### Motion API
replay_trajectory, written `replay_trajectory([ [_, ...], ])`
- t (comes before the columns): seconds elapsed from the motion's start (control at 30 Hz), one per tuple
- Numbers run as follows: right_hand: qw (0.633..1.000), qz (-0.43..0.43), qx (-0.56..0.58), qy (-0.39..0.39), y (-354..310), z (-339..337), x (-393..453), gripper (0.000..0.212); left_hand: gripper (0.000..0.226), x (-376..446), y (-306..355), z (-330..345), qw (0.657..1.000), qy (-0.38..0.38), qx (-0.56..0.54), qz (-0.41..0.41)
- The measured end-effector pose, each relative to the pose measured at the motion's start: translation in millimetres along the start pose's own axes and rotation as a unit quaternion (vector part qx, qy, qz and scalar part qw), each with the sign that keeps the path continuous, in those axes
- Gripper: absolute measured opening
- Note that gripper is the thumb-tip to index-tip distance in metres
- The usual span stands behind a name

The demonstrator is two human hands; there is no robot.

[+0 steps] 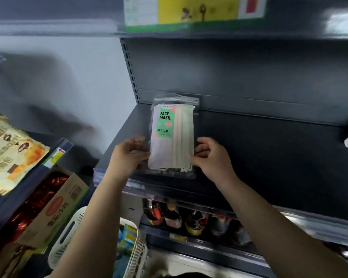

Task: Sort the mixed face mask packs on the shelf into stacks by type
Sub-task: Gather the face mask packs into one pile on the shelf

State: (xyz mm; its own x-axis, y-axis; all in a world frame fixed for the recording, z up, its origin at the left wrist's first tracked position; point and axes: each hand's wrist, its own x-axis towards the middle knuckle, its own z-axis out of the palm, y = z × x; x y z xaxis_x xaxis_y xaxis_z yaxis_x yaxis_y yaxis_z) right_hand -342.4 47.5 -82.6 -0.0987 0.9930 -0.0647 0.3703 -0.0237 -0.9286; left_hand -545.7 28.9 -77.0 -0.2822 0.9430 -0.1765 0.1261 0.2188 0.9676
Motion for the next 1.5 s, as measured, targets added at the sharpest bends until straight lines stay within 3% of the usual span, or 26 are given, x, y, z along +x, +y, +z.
replay_trajectory([
  [0.23, 0.997, 0.025, -0.026, 0.074, -7, 61, 7, 0.059, 0.041, 42, -15, -50, 0.994, -0.038, 0.096, 0.018],
  [0.4, 0.988, 0.015, -0.111, 0.106, -13, 84, 12, 0.055, 0.042, 51, -21, -59, 0.979, -0.05, 0.191, 0.045],
  [0.53, 0.97, 0.003, -0.225, 0.089, -17, 90, 11, 0.053, 0.035, 53, -20, -62, 0.933, -0.04, 0.342, 0.108],
  [0.67, 0.934, -0.001, -0.348, 0.081, -26, 80, 6, 0.045, 0.05, 47, -9, -54, 0.897, -0.057, 0.414, 0.146],
  [0.9, 0.824, 0.017, -0.56, 0.088, -29, 10, -17, 0.044, 0.053, 28, 30, 12, 0.798, -0.089, 0.524, 0.284],
  [1.2, 0.795, 0.081, -0.579, 0.163, 4, -127, -73, 0.044, 0.056, -29, 64, 166, 0.724, -0.155, 0.553, 0.382],
  [1.5, 0.776, 0.128, -0.586, 0.196, 56, -271, -150, 0.045, 0.055, -121, 77, 321, 0.709, -0.197, 0.526, 0.426],
])
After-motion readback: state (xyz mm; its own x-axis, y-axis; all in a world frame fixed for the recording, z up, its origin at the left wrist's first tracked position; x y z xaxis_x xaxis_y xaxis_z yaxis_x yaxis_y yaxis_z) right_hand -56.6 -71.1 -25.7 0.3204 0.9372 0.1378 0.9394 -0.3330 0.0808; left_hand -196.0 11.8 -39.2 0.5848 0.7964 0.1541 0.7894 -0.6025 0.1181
